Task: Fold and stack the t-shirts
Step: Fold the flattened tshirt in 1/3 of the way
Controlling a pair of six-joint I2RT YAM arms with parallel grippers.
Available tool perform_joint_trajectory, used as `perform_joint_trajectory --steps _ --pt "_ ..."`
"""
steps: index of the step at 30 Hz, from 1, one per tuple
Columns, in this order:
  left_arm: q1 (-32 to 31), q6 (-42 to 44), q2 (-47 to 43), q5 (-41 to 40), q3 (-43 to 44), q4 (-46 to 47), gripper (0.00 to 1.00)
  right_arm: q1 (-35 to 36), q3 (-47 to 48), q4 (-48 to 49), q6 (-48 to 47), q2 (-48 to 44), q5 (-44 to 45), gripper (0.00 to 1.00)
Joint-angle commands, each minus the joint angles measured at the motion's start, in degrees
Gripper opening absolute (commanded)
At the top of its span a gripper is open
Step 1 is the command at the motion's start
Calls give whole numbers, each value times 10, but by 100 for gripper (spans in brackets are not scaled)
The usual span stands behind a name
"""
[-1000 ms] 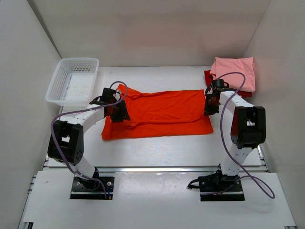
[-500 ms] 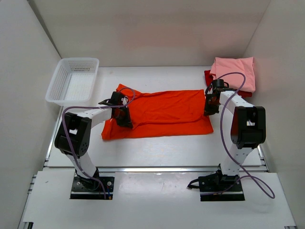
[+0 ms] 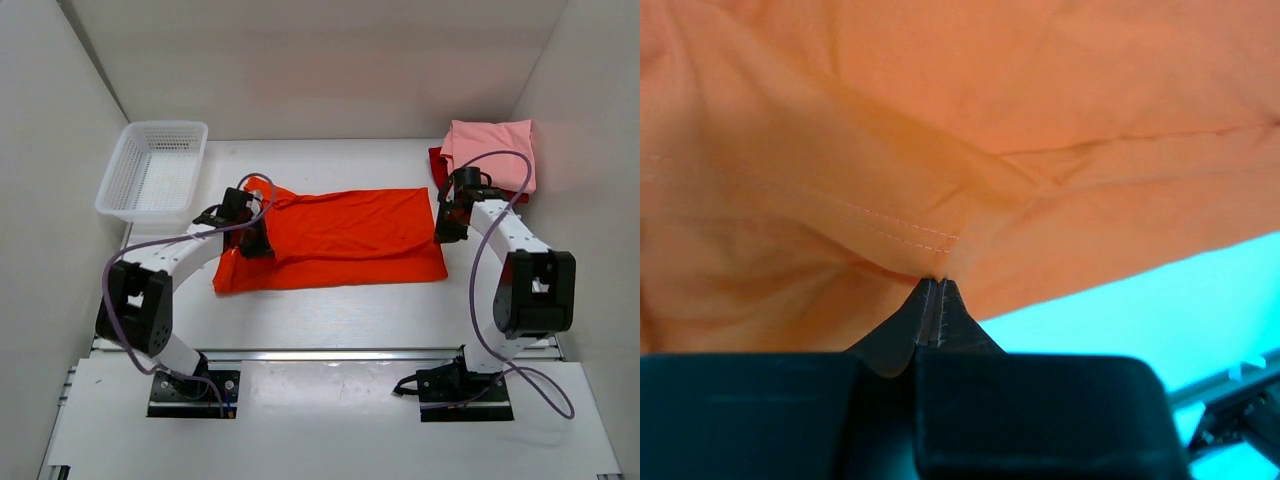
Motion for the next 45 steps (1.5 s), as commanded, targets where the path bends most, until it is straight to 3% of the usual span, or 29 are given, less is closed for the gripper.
perform_joint_trajectory --steps 1,15,25,36,45 --pt "-4 14 -68 -6 15 -38 0 9 -14 -29 13 -69 20 0" --pt "-3 21 -282 8 -70 -129 0 -3 -147 -126 49 -267 3 0" --pt "-10 12 -370 37 -116 -179 0 -34 -165 -215 82 -347 20 0" --pt "2 23 -350 37 -101 -179 0 -33 -177 -214 68 -331 0 0" --pt "22 50 -237 36 -33 -148 0 -31 -141 -184 49 -224 -6 0"
